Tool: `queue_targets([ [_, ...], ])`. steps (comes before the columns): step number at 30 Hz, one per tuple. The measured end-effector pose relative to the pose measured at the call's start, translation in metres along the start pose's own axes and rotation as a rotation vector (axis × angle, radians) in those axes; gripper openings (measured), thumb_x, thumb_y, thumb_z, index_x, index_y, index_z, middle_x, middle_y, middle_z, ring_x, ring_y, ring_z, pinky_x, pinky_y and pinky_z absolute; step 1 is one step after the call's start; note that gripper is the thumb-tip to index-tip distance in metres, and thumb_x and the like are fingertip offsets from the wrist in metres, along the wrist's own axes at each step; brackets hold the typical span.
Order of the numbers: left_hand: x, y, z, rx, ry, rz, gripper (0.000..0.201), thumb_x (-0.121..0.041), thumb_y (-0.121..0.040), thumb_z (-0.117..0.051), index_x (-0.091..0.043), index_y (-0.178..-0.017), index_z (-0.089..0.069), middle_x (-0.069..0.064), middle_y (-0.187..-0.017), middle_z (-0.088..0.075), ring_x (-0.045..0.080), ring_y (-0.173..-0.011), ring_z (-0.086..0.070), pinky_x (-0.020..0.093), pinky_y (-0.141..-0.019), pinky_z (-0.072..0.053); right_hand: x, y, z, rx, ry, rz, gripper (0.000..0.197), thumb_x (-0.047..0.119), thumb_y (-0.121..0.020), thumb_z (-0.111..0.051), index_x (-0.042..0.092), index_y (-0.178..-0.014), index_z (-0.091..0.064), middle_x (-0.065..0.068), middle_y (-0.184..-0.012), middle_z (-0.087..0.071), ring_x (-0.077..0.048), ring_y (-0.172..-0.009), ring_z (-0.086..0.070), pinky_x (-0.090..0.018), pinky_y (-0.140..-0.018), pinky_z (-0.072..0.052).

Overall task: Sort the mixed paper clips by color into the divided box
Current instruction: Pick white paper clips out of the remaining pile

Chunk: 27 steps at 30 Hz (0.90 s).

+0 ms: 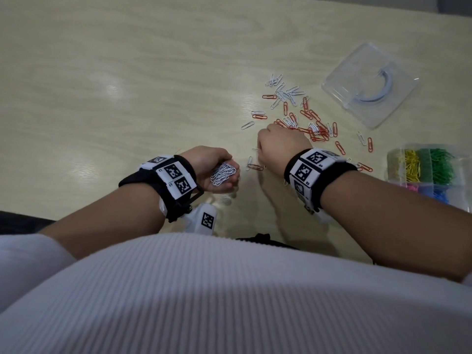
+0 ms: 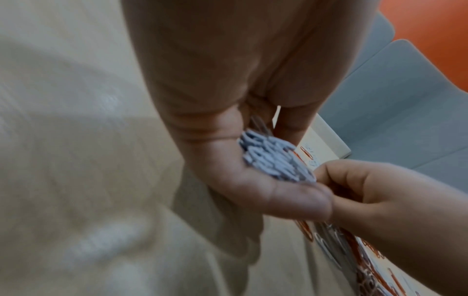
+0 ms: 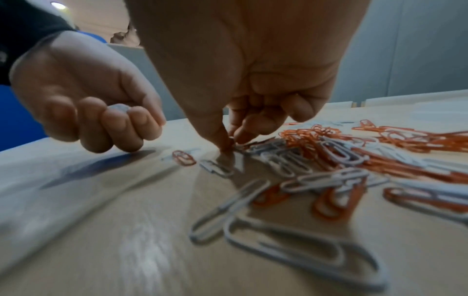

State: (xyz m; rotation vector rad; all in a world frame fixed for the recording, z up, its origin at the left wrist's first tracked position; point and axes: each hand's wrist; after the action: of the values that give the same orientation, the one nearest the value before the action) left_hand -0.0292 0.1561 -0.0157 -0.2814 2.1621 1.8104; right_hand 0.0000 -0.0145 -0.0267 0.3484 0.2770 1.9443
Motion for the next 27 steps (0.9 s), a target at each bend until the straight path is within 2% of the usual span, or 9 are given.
queue_targets([
  [3, -0.002, 0.002, 0.002, -0.016, -0.009, -0.006, 0.038, -0.022, -0.1, -0.033, -0.006, -0.073, -0.055, 0.011, -0.059, -0.057, 0.025, -0.059, -0.054, 0.025, -0.053, -0.053, 0.0, 0.001, 0.009, -0.042, -0.034, 0.067, 0.019, 0.02, -0.093, -0.043, 0.017, -0.106, -0.057, -0.004, -0.106, -0.055, -0.026, -0.098, -0.057, -0.038, -0.082, -0.04],
  [5, -0.004, 0.003, 0.003, -0.028, -0.02, -0.011, 0.038, -0.022, -0.1, -0.033, -0.005, -0.073, -0.055, 0.011, -0.057, -0.057, 0.025, -0.062, -0.055, 0.024, -0.051, -0.053, 0.004, 0.002, 0.012, -0.052, -0.042, 0.174, 0.016, 0.024, -0.093, -0.046, 0.022, -0.102, -0.06, -0.001, -0.105, -0.057, -0.024, -0.099, -0.056, -0.038, -0.086, -0.04],
  [8, -0.006, 0.004, 0.002, -0.049, -0.034, -0.014, 0.037, -0.022, -0.1, -0.034, -0.007, -0.074, -0.056, 0.009, -0.056, -0.057, 0.021, -0.055, -0.056, 0.023, -0.048, -0.052, 0.009, 0.002, 0.01, 0.026, 0.04, 0.342, 0.016, 0.022, -0.092, -0.047, 0.024, -0.099, -0.062, 0.002, -0.108, -0.057, -0.023, -0.101, -0.053, -0.035, -0.082, -0.041],
  [12, -0.009, 0.003, 0.002, -0.074, -0.031, -0.031, 0.034, -0.022, -0.1, -0.036, -0.006, -0.078, -0.056, 0.009, -0.056, -0.058, 0.019, -0.05, -0.057, 0.023, -0.049, -0.053, 0.011, 0.003, 0.007, 0.095, 0.109, 0.417, 0.02, 0.018, -0.094, -0.042, 0.018, -0.109, -0.056, -0.004, -0.11, -0.054, -0.026, -0.104, -0.051, -0.035, -0.078, -0.037],
  [16, -0.011, 0.003, 0.003, -0.074, -0.027, -0.035, 0.033, -0.022, -0.099, -0.036, -0.006, -0.08, -0.057, 0.01, -0.057, -0.059, 0.025, -0.061, -0.057, 0.024, -0.049, -0.053, 0.014, 0.008, 0.001, 0.082, 0.067, 0.319, 0.018, 0.018, -0.096, -0.038, 0.013, -0.11, -0.048, -0.011, -0.106, -0.052, -0.031, -0.096, -0.052, -0.033, -0.069, -0.029],
  [20, -0.013, 0.005, 0.001, -0.064, -0.028, -0.046, 0.035, -0.021, -0.1, -0.034, -0.005, -0.077, -0.056, 0.01, -0.054, -0.057, 0.029, -0.068, -0.056, 0.023, -0.045, -0.052, 0.014, 0.009, -0.005, 0.125, -0.115, 0.213, 0.013, 0.017, -0.094, -0.04, 0.012, -0.104, -0.048, -0.013, -0.103, -0.052, -0.033, -0.094, -0.053, -0.037, -0.072, -0.04],
  [24, -0.014, 0.004, 0.0, -0.068, -0.035, -0.054, 0.036, -0.021, -0.1, -0.034, -0.004, -0.077, -0.056, 0.011, -0.054, -0.057, 0.03, -0.065, -0.058, 0.023, -0.045, -0.052, 0.008, 0.009, 0.002, 0.165, -0.312, 0.091, 0.009, 0.016, -0.091, -0.048, 0.022, -0.096, -0.046, -0.002, -0.1, -0.05, -0.024, -0.093, -0.052, -0.032, -0.074, -0.038],
  [27, -0.015, 0.004, -0.001, -0.067, -0.039, -0.052, 0.035, -0.022, -0.1, -0.034, -0.004, -0.081, -0.059, 0.011, -0.06, -0.059, 0.028, -0.06, -0.06, 0.023, -0.046, -0.053, 0.003, 0.009, 0.008, 0.115, -0.4, 0.05, 0.012, 0.015, -0.089, -0.051, 0.025, -0.094, -0.048, 0.002, -0.098, -0.052, -0.021, -0.093, -0.052, -0.035, -0.081, -0.044],
])
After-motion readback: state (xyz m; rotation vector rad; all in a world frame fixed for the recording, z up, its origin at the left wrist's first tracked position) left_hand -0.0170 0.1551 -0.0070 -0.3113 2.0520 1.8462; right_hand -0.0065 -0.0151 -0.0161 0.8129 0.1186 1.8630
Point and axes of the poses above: each hand's wrist, its own y-axis away from the middle knuckle, its own z-axis out of the back of the hand, x = y × z
